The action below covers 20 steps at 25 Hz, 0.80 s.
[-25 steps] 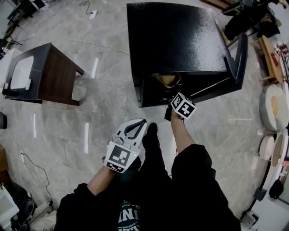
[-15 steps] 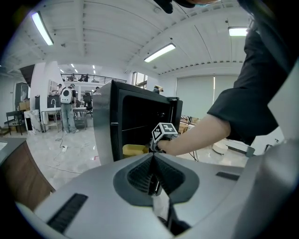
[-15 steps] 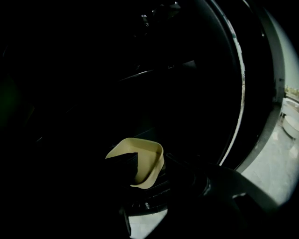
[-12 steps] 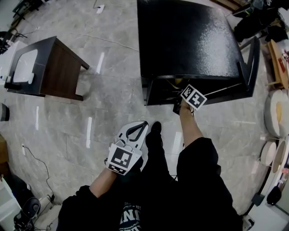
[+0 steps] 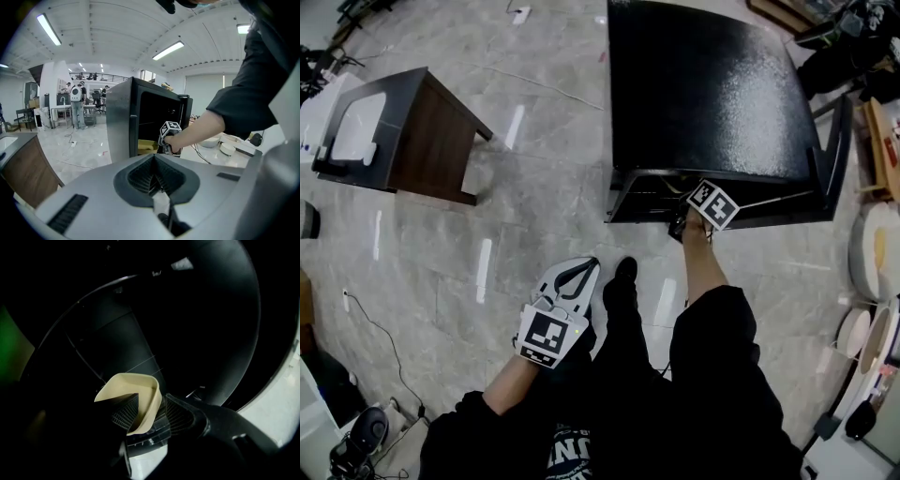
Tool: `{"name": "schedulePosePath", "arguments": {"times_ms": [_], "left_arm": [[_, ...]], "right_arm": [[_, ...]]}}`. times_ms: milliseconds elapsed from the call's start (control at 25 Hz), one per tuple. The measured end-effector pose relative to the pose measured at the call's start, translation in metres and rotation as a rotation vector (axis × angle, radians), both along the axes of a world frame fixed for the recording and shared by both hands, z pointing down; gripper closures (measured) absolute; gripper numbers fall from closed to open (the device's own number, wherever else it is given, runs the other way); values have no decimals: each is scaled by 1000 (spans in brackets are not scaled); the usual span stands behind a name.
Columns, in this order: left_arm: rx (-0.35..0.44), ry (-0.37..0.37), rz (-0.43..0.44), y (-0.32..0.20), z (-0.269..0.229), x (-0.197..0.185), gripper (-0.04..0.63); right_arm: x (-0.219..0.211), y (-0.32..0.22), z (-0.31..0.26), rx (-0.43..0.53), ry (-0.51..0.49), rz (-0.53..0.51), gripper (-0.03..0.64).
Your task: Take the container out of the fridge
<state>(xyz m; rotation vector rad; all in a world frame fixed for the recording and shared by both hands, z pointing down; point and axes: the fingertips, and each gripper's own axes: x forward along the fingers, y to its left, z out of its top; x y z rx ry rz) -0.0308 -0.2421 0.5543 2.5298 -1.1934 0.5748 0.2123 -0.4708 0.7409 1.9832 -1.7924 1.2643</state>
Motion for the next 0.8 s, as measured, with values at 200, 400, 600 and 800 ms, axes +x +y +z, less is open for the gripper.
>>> {"name": "schedulePosePath", "arguments": {"times_ms": [200,400,600,800], "left_arm": [[-10,-5,-16,1,4,-7,581],[-7,-10,-26,0,3,-10,581],[-8,-8,-31,0,-1,-17,581],[-2,2,-28,0,-6,-16,581]], "right_arm": [[-4,1,9,-41,-17,-19,453],[-6,11,20,-97,-46,-8,535],[-9,15,16,-113,-56,-8,569],[-11,28,13,-135,-69,-18,571]]}}
